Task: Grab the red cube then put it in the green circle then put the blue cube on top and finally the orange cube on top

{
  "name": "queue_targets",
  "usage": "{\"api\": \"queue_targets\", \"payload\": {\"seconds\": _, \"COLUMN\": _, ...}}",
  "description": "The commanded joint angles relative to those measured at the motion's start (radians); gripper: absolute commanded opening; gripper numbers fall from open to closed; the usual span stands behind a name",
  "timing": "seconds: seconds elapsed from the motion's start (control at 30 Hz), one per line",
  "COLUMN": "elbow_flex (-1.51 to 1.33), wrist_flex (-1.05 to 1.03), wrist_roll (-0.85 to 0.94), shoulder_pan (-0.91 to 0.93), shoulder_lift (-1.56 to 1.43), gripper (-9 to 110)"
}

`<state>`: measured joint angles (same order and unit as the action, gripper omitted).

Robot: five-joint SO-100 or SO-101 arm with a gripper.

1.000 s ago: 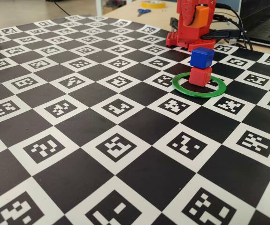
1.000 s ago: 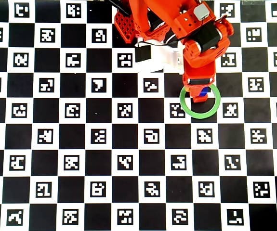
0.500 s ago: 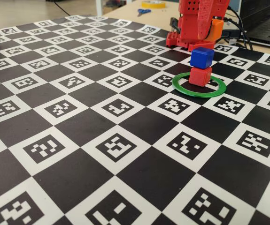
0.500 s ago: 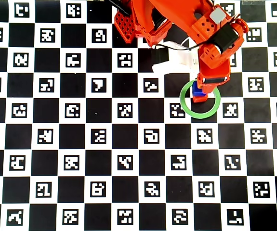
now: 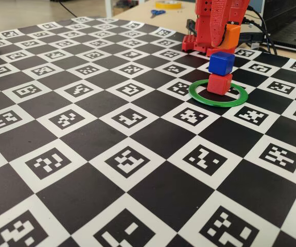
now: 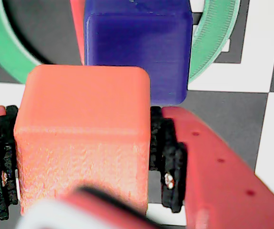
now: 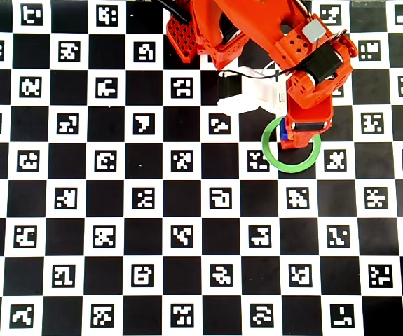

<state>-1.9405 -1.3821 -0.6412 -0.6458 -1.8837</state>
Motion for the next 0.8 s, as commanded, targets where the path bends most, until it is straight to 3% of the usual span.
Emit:
{"api": "queue_targets", "payload": {"seconds": 0.0, "elbow_flex": 0.003, "wrist_flex": 0.002, "wrist_roll": 0.009, "shoulder_pan": 0.003, "shoulder_lift": -0.020, "gripper": 8}}
{"api": "queue_targets", "payload": {"seconds": 0.77, "elbow_flex": -0.051, "wrist_flex": 0.029, "wrist_roll": 0.021, "shoulder_pan": -0.011, "shoulder_lift": -0.020, "gripper": 8}}
